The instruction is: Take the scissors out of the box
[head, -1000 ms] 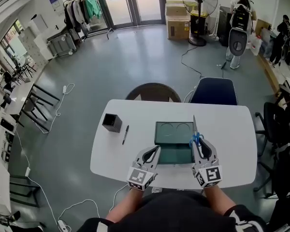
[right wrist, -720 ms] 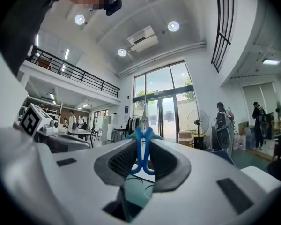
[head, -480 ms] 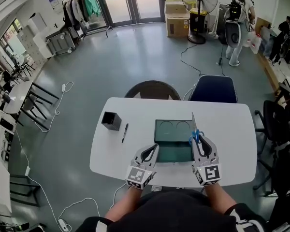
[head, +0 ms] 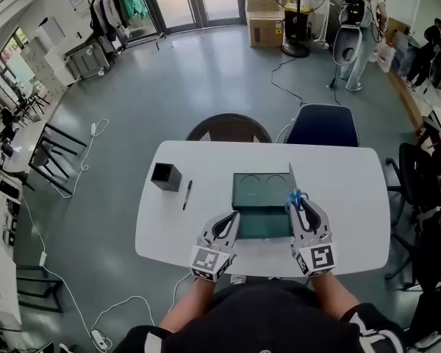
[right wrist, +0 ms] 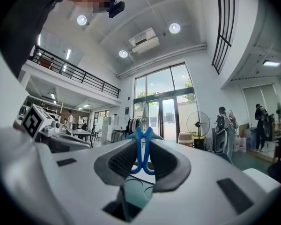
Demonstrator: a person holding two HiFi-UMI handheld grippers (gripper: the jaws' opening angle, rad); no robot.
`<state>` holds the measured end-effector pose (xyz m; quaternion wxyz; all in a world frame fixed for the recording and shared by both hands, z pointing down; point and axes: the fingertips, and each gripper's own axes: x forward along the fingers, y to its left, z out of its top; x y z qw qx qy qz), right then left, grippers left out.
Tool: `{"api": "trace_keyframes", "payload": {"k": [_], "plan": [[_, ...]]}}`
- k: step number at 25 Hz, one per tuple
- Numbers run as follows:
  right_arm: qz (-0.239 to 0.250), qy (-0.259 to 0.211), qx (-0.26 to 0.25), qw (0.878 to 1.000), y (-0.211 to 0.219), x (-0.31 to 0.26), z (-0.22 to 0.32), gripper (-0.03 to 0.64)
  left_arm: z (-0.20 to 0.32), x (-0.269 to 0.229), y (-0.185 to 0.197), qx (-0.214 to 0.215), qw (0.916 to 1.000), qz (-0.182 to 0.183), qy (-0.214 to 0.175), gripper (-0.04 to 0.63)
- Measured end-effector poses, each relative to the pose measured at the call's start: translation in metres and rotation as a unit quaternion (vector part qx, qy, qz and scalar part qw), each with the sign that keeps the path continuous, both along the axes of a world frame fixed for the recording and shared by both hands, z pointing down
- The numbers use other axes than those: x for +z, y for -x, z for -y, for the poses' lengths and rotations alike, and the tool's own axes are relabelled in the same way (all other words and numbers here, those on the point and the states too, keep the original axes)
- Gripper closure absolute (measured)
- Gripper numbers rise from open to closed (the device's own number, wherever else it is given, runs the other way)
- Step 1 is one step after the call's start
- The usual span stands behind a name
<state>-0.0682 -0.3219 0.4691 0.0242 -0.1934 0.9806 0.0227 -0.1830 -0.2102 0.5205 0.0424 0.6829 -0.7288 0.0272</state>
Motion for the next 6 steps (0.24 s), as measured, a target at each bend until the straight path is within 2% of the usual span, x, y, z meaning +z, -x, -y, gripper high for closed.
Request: {"api": "trace_keyframes", "payload": {"k": [6], "plan": [[-0.008,0.006,0.001,1.000,0.0032,0.0107,0.0003,0.523,0.0017,0.0016,0.0034,-0.002,1.0000,0.003,0.003,0.583]]}}
